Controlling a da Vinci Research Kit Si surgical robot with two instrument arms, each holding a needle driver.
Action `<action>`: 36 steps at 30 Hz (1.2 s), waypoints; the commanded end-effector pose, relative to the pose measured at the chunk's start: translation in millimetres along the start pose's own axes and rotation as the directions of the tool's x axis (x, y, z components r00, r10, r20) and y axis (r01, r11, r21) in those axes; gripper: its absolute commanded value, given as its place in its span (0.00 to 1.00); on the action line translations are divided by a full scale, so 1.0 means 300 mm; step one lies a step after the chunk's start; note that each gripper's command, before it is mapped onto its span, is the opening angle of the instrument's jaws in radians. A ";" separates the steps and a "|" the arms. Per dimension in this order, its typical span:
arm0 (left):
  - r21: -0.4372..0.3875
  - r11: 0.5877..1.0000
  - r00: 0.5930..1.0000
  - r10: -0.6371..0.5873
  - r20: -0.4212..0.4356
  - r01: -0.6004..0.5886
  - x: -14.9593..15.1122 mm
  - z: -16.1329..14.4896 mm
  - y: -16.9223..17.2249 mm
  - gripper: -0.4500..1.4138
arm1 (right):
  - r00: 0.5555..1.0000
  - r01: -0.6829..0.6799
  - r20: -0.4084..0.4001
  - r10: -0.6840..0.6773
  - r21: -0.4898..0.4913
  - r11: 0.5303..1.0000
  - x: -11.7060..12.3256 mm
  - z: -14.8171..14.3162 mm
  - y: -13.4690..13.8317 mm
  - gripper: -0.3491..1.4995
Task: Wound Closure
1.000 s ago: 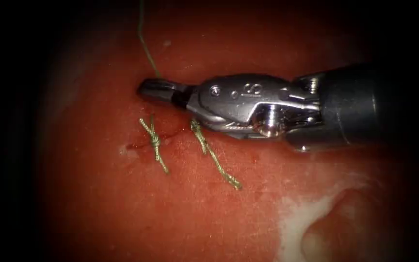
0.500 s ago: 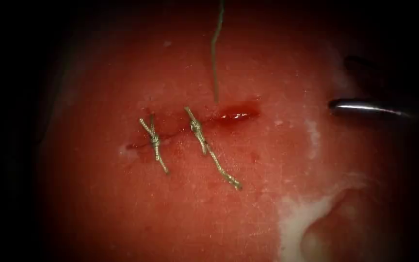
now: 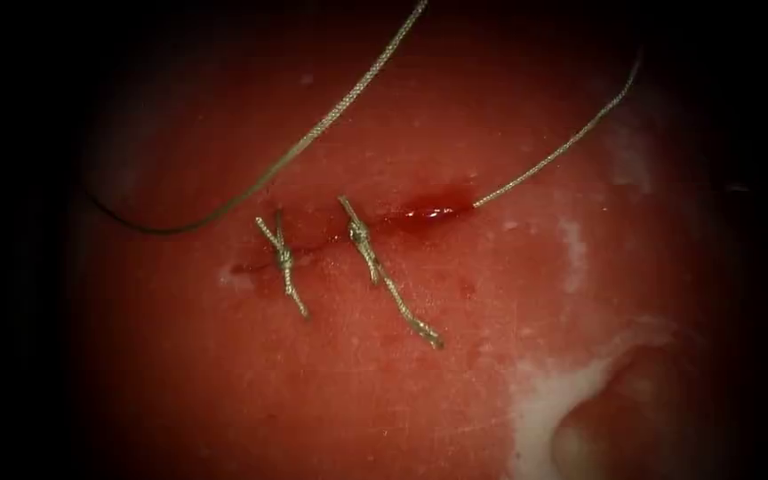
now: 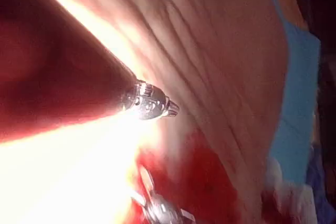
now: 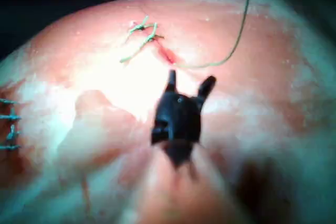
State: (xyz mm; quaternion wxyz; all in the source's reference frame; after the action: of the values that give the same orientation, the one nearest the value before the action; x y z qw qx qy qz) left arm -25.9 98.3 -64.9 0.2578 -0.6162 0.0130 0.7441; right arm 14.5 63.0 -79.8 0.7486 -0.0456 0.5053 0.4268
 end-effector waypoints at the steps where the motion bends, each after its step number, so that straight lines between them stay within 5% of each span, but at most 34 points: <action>1: 0.025 0.999 1.000 -0.024 0.012 0.024 -0.003 0.002 -0.003 0.25 | 1.000 0.000 -0.001 0.000 0.003 1.000 -0.0014 0.0027 -0.0025 0.90; 3: 0.063 0.995 0.997 -0.074 0.034 0.072 -0.009 0.001 -0.007 0.28 | 1.000 0.000 -0.001 0.000 0.003 1.000 -0.0015 0.0029 -0.0027 0.90; 7: 0.092 0.985 0.986 -0.153 0.061 0.147 -0.018 -0.002 -0.012 0.49 | 1.000 0.000 -0.001 0.000 0.004 1.000 -0.0015 0.0026 -0.0027 0.90; 13: 0.126 0.971 0.971 -0.215 0.106 0.201 -0.016 -0.012 -0.016 0.66 | 1.000 -0.002 -0.005 0.002 0.010 1.000 -0.0006 0.0003 -0.0016 0.90; 19: 0.146 0.967 0.966 -0.227 0.120 0.209 0.006 -0.040 -0.022 0.66 | 1.000 -0.005 -0.010 0.005 0.003 1.000 0.0004 -0.0015 -0.0005 0.90; 24: 0.097 0.980 0.974 -0.186 0.128 0.174 0.020 -0.050 -0.020 0.66 | 1.000 -0.005 -0.014 0.005 0.004 1.000 0.0004 -0.0011 -0.0012 0.91; 28: 0.027 0.985 0.979 -0.171 0.110 0.169 0.031 -0.046 -0.016 0.66 | 1.000 -0.005 -0.011 0.005 0.011 1.000 0.0005 -0.0006 -0.0017 0.91; 30: -0.028 0.987 0.983 -0.156 0.101 0.160 0.041 -0.036 -0.009 0.66 | 1.000 -0.005 -0.011 0.005 0.012 1.000 0.0004 -0.0009 -0.0017 0.91; 36: -0.088 0.985 0.982 -0.139 0.130 0.151 0.048 -0.004 -0.002 0.66 | 1.000 -0.006 -0.005 0.006 0.016 1.000 0.0013 -0.0049 0.0009 0.91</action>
State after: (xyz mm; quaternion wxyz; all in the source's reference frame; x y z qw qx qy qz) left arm -27.2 103.5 -78.2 0.2783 -0.5774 -0.0886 0.7624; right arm 12.8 62.9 -81.1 0.7461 -0.0401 0.5107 0.4253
